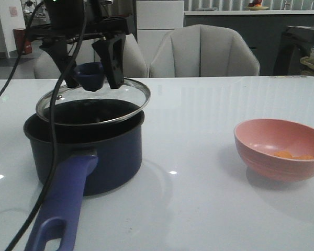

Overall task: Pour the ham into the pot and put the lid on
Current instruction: 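Lift the glass lid off the saucepan with the left gripper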

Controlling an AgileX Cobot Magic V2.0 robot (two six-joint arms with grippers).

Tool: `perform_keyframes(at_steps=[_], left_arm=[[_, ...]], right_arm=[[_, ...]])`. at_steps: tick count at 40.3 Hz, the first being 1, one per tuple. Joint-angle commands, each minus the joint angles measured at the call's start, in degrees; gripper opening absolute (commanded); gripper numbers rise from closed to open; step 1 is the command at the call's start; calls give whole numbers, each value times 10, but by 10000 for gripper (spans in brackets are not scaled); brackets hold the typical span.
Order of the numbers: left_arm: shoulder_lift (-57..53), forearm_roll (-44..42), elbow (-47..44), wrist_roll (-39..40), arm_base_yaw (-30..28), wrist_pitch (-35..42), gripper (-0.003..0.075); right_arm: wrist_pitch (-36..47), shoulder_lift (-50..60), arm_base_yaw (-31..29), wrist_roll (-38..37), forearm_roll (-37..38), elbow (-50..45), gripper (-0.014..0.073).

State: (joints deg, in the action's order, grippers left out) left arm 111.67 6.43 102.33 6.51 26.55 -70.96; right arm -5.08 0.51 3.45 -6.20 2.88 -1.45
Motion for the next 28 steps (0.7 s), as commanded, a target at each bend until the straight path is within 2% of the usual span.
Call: perform_keyframes(at_steps=[1, 7, 14, 28], left_arm=[[-33, 2, 22, 4, 2, -10, 227], [-33, -33, 22, 4, -3, -26, 227], [-41, -25, 22, 5, -24, -25, 227], [-92, -54, 16, 4, -115, -27, 227]], right_arm=[[43, 11, -1, 0, 6, -6, 154], [43, 11, -1, 0, 6, -6, 154], [43, 11, -1, 0, 6, -6, 154], [43, 11, -1, 0, 6, -6, 154]])
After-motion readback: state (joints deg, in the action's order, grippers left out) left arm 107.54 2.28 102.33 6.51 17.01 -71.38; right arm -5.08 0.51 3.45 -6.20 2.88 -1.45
